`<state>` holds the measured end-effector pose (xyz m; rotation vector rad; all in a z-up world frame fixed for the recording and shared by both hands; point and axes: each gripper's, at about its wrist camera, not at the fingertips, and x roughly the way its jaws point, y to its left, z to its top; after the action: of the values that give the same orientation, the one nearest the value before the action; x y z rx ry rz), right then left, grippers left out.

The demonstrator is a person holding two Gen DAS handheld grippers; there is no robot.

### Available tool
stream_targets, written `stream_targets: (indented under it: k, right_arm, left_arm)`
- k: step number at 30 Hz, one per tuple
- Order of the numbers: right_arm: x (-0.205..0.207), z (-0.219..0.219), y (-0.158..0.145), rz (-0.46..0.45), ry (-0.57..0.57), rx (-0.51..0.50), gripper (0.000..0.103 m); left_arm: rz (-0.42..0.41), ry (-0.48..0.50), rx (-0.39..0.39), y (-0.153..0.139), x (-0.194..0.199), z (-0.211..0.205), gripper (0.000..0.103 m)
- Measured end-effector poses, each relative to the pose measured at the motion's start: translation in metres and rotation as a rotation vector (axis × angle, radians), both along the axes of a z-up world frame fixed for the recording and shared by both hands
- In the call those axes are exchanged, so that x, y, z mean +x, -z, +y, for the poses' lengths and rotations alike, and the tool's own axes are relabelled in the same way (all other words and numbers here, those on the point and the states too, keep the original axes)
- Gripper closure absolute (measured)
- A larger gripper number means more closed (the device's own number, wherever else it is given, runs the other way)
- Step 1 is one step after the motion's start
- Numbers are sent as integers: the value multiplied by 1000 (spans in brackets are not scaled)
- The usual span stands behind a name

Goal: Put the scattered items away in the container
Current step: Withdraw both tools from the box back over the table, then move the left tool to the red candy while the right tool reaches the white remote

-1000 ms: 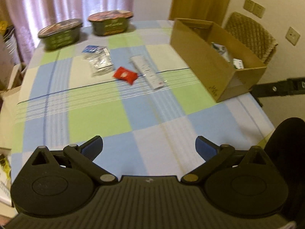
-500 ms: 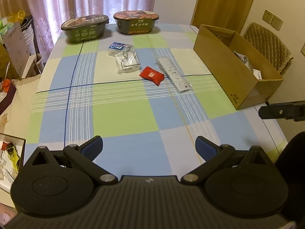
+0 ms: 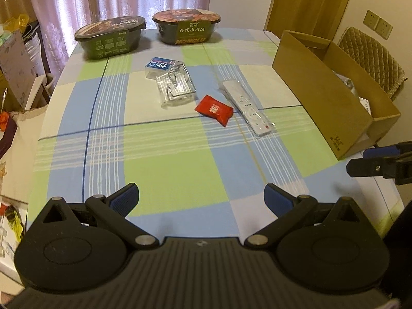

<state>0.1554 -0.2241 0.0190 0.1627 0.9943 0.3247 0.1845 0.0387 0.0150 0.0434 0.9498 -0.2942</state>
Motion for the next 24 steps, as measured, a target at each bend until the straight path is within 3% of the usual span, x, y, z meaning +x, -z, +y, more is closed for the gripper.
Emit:
stream_targets:
  k: [15, 21, 24]
  right_arm:
    - [104, 10, 28, -48, -51, -58, 19]
    - [135, 13, 46, -48, -74, -97, 19]
    - [147, 13, 56, -45, -81, -110, 19]
  left_arm:
    - [-7, 56, -5, 44, 100, -28, 2]
    - [-30, 4, 8, 68, 140, -41, 2]
    - [-24, -36, -27, 79, 158, -46, 6]
